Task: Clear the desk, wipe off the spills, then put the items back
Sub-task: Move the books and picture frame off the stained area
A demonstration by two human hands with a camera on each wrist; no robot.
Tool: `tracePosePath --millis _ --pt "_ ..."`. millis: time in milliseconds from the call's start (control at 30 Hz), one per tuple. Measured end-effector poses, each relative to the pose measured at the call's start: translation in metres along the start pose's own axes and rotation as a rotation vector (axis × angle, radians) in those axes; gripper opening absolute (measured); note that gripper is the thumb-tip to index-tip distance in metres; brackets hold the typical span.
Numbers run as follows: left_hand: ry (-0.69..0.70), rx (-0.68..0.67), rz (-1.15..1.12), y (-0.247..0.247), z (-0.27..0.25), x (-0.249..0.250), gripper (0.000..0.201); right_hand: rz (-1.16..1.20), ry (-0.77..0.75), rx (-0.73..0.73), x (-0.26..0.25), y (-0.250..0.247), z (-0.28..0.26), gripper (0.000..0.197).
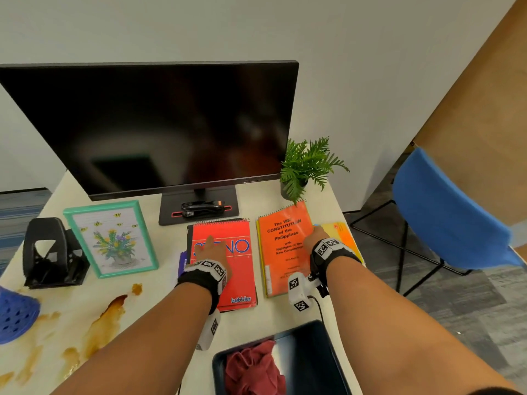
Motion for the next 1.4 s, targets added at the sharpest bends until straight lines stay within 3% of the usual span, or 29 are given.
tracePosePath --millis 133,233,300,433,600,733,867,967,1033,1233,1333,1400 --pt "-0.031 -0.055 0.003 0.014 0.009 -0.014 0.1 -0.015 -0.025 -0.108 -0.003 0.017 0.001 0.045" --pt "-0.023 -0.056 0.015 0.014 0.012 -0.016 0.103 -0.444 -0.052 -0.165 -0.002 0.027 -0.002 0.043" --pt "-0.018 -0.058 0.038 0.012 0.013 -0.014 0.103 -0.53 -0.066 -0.133 -0.004 0.028 -0.006 0.045" --pt "-0.021 -0.068 0.078 0.01 0.015 -0.013 0.105 -0.436 -0.073 -0.051 -0.026 0.029 -0.001 0.045" --pt "-0.004 -0.049 0.13 0.004 0.008 -0.012 0.102 -0.64 -0.203 -0.209 -0.042 0.067 0.012 0.038" --pt "0.009 -0.026 0.051 0.009 0.01 -0.019 0.105 -0.71 -0.151 -0.242 -0.025 0.098 0.067 0.041" --pt "0.02 -0.023 0.028 0.011 0.007 -0.026 0.106 -0.561 -0.166 -0.246 -0.046 0.069 0.012 0.037" --pt "-0.01 0.051 -0.04 0.006 0.003 -0.031 0.088 -0.438 -0.242 -0.162 -0.062 0.06 -0.011 0.031" --pt "-0.072 0.115 -0.147 0.002 0.001 -0.038 0.068 -0.333 -0.267 -0.193 -0.071 0.07 -0.025 0.023" --pt "-0.178 0.057 -0.281 0.001 0.001 -0.06 0.038 -0.387 -0.266 -0.271 -0.078 0.103 -0.042 0.047" --pt "-0.176 0.032 -0.295 0.0 -0.001 -0.062 0.027 -0.328 -0.235 -0.27 -0.078 0.113 -0.045 0.016" --pt "-0.171 0.018 -0.334 -0.002 -0.002 -0.062 0.021 -0.227 -0.215 -0.247 -0.078 0.115 -0.043 0.018"
Point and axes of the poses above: each hand's wrist, its own z-axis towards the middle knuckle, its own y-axis out of the palm, x = y × z, the point moved 5 cm from there along z, towards the middle knuckle
